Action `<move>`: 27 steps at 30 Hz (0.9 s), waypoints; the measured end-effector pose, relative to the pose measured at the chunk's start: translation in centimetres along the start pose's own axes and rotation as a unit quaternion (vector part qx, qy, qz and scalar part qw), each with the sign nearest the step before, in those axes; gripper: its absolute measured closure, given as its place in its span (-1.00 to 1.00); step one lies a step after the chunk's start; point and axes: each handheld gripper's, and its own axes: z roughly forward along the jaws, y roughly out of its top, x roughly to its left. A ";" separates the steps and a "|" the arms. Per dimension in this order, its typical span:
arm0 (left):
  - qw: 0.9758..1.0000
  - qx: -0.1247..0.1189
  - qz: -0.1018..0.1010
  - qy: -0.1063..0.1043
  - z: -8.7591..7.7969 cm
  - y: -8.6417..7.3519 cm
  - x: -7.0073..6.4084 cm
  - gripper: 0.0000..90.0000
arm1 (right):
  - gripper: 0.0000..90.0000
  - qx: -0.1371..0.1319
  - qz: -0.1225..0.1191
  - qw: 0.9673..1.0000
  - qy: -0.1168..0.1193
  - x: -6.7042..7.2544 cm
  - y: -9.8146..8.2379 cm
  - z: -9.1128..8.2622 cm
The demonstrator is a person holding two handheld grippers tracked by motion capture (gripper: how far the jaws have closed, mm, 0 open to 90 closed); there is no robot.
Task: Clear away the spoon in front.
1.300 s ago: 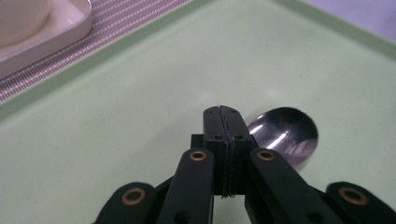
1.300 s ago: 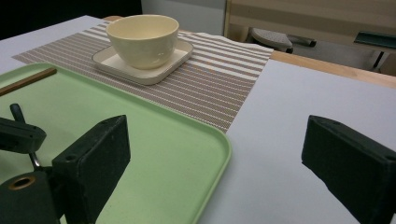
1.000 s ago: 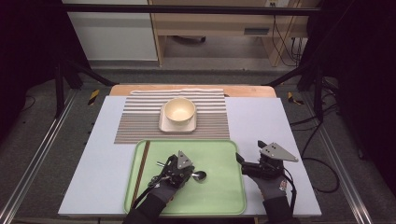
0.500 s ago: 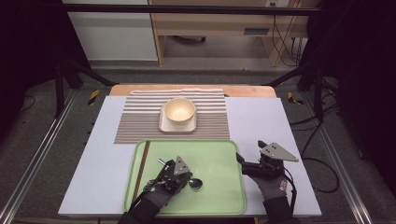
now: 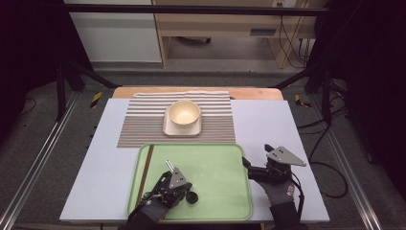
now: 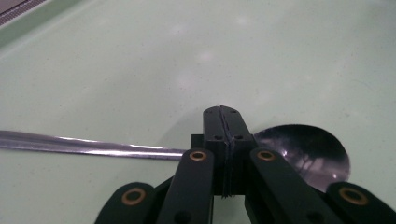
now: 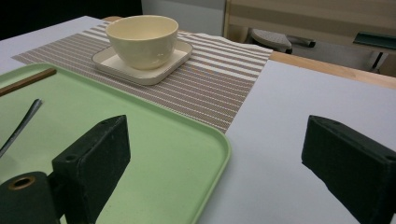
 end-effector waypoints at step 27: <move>1.000 0.017 -0.013 -0.001 -3.2 -2.9 1.7 0.99 | -0.82 -0.003 0.000 1.000 0.000 0.1 0.1 -0.1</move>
